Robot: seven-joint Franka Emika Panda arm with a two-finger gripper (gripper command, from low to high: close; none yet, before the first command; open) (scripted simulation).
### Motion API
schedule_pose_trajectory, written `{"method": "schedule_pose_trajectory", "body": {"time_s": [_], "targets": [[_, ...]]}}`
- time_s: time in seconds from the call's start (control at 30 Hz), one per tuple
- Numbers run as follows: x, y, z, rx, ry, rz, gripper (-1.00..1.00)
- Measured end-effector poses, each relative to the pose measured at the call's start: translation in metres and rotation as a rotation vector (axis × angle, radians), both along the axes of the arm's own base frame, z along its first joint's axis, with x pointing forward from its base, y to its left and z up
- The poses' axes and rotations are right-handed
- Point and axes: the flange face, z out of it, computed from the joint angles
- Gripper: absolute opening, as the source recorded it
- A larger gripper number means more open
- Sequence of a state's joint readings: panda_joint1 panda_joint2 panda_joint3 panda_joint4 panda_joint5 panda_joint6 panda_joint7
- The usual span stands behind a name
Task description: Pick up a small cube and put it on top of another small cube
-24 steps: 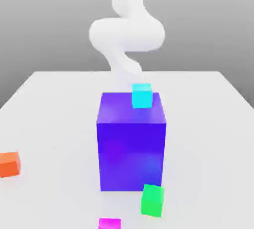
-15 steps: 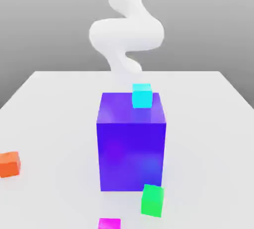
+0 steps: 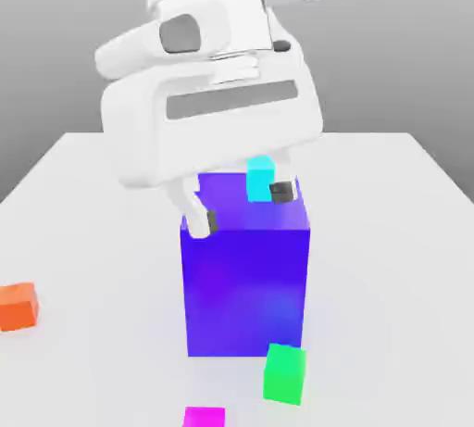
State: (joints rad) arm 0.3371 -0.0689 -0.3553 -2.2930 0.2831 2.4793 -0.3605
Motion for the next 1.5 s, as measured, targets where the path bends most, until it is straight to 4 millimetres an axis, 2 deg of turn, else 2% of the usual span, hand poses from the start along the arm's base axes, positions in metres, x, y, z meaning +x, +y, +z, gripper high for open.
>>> {"method": "schedule_pose_trajectory", "body": {"time_s": [0.27,0.57,0.7,0.73,0.9,0.93,1.0,1.1,1.23,1.5], "targets": [[0.009,-0.005,-0.1,-0.108,0.087,0.258,0.0],[-0.001,-0.023,-0.197,-0.249,0.188,0.56,0.0],[-0.002,-0.026,-0.25,-0.272,0.202,0.605,0.0],[-0.003,-0.026,-0.265,-0.272,0.203,0.606,-1.0],[-0.003,-0.026,-0.265,-0.27,0.205,0.607,-1.0],[-0.004,-0.026,-0.272,-0.27,0.205,0.607,-1.0],[-0.003,-0.026,-0.258,-0.272,0.204,0.608,-1.0],[-0.004,-0.026,-0.219,-0.271,0.204,0.611,-1.0],[-0.012,-0.013,-0.198,-0.312,0.183,0.783,-1.0],[-0.033,0.018,-0.174,-0.386,0.127,1.194,-1.0]]}}
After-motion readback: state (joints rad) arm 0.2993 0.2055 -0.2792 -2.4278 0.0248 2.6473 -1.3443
